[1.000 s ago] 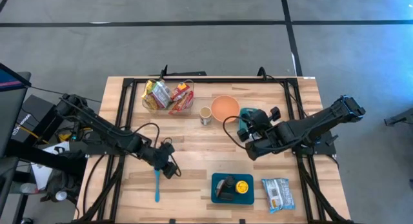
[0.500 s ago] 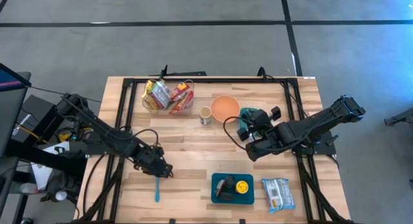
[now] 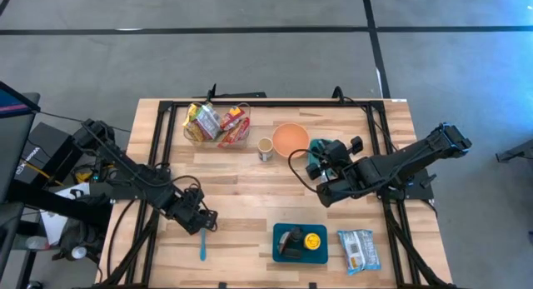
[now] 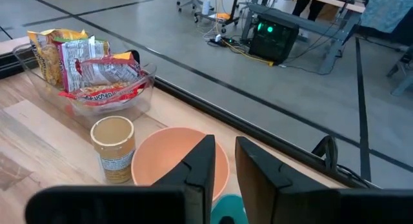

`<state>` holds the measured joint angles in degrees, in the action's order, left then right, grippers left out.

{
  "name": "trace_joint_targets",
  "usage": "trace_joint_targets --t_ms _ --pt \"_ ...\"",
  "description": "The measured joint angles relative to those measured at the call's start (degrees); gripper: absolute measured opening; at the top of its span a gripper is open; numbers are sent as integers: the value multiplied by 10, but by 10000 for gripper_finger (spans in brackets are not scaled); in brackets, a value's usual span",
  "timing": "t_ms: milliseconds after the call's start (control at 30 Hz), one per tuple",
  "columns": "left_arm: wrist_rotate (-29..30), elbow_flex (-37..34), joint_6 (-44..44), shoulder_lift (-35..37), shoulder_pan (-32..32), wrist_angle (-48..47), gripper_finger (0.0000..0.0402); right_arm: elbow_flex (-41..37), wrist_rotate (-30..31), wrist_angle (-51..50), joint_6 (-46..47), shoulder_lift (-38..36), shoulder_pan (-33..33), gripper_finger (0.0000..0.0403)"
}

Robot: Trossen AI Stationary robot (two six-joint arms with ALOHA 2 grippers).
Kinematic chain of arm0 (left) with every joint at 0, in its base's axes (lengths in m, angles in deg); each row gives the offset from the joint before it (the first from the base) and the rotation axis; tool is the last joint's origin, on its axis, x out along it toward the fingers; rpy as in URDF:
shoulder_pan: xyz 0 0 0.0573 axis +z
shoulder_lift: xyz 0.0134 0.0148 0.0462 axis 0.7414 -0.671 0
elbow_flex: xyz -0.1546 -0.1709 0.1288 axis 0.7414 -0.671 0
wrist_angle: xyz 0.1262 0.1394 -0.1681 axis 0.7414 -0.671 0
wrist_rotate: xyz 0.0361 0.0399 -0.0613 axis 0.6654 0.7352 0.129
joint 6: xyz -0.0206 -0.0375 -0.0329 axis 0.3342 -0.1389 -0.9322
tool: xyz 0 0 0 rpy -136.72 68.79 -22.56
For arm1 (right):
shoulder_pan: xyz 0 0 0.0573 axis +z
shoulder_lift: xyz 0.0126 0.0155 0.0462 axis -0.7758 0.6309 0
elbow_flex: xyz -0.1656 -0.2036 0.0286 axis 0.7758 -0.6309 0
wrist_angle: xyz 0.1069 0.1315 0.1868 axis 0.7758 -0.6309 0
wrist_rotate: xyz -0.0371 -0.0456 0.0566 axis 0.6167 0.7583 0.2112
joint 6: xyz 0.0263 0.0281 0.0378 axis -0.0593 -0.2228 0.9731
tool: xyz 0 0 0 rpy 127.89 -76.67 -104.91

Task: Pick & Place Food Item
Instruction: Put the blue baby spoon into the green bin

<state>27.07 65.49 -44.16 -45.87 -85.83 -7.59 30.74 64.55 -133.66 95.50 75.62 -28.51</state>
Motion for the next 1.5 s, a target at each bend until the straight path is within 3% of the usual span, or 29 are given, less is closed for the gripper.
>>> trace_joint_targets --t_ms 300,467,633,1233,1500 --pt "-16 46 8 -47 0 12 133 0 0 0 0 0 0 55" --pt "-20 92 20 -73 0 -40 106 0 0 0 0 0 0 55" --pt "-44 93 -2 -91 0 -83 84 0 0 0 -1 0 0 55" --pt "-54 89 -26 -125 1 -74 46 0 0 0 0 0 0 55" --pt "-52 89 34 -125 1 -69 45 0 0 0 0 0 0 55"
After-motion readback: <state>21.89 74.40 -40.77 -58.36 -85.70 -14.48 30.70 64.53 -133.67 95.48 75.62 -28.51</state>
